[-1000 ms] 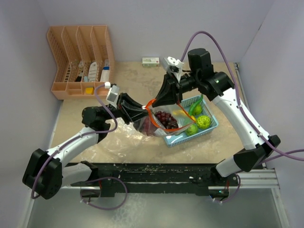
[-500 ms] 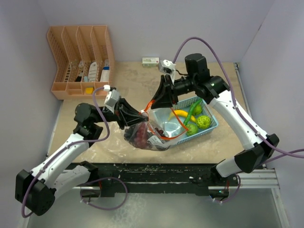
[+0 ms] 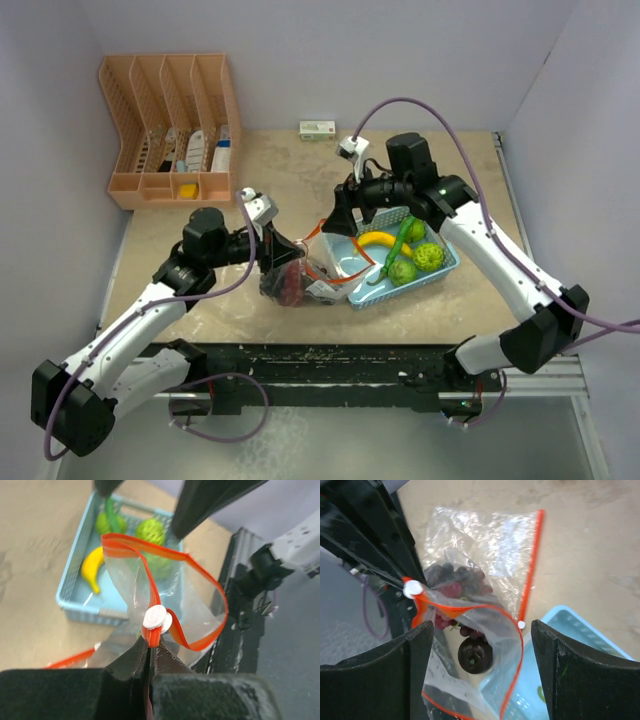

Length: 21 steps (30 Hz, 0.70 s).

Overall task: Place the food in the zip-top bag and seal the zipper
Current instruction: Zip the zipper food storage bag at the center of the board.

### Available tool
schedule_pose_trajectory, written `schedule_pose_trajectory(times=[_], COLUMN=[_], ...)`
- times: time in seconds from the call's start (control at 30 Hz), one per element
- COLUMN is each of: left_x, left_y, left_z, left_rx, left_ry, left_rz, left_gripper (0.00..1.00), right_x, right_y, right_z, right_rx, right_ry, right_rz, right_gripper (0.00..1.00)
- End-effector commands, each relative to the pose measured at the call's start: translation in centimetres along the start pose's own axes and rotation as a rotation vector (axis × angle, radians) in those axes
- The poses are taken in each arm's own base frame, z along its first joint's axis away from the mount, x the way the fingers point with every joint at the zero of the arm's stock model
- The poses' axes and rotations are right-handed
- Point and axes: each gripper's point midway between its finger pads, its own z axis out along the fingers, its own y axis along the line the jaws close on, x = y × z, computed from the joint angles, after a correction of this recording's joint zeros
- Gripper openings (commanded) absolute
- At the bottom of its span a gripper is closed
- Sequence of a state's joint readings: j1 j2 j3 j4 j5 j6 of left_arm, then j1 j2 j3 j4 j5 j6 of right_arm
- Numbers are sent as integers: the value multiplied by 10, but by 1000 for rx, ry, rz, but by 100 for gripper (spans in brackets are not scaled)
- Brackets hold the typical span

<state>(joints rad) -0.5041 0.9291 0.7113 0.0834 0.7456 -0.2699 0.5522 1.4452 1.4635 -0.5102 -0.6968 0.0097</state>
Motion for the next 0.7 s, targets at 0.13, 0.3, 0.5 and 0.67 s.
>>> schedule_pose_trajectory(times=[0.13, 0.3, 0.5, 0.67], left_x=[18, 11, 10, 7], left_y=[33, 24, 28, 32], left_z=[-15, -15, -19, -18], left_rx=[-179, -138, -175, -197], left_ry=[116, 102, 89, 109], left_rz=[121, 143, 149, 123], left_gripper=[0, 0, 0, 0], right_x=[-51, -58, -48, -36], right_y=[12, 10, 13, 23], right_z=[-28, -5, 19, 46], right_rx=[51, -54, -169, -142], right_ry=[-222, -236, -217, -180], right_rz=[-224, -327, -333, -337], right_gripper=[73, 62, 63, 68])
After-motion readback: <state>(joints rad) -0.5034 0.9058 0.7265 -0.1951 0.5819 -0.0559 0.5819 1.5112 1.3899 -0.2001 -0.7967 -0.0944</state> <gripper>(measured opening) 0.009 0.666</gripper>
